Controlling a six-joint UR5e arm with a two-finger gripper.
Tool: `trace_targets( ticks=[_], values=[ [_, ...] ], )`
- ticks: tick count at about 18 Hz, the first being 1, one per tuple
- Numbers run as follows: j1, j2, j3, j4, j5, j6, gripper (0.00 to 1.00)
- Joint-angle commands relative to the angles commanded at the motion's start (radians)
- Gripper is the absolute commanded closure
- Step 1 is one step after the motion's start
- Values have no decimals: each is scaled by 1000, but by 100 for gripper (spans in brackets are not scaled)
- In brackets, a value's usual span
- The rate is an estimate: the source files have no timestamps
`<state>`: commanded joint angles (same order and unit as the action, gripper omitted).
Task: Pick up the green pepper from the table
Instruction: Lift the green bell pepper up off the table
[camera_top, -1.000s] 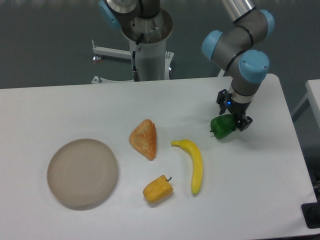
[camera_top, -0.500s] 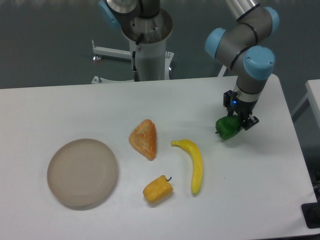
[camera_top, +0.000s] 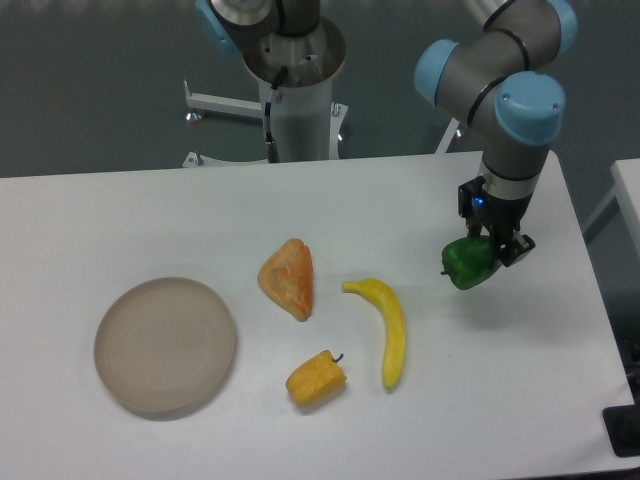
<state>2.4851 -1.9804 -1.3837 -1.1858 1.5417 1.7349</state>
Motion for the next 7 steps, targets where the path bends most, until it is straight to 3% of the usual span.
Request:
trace_targets(
  ticks=[7],
  values=[
    [-9,-2,14,2,0,0,64]
  ],
)
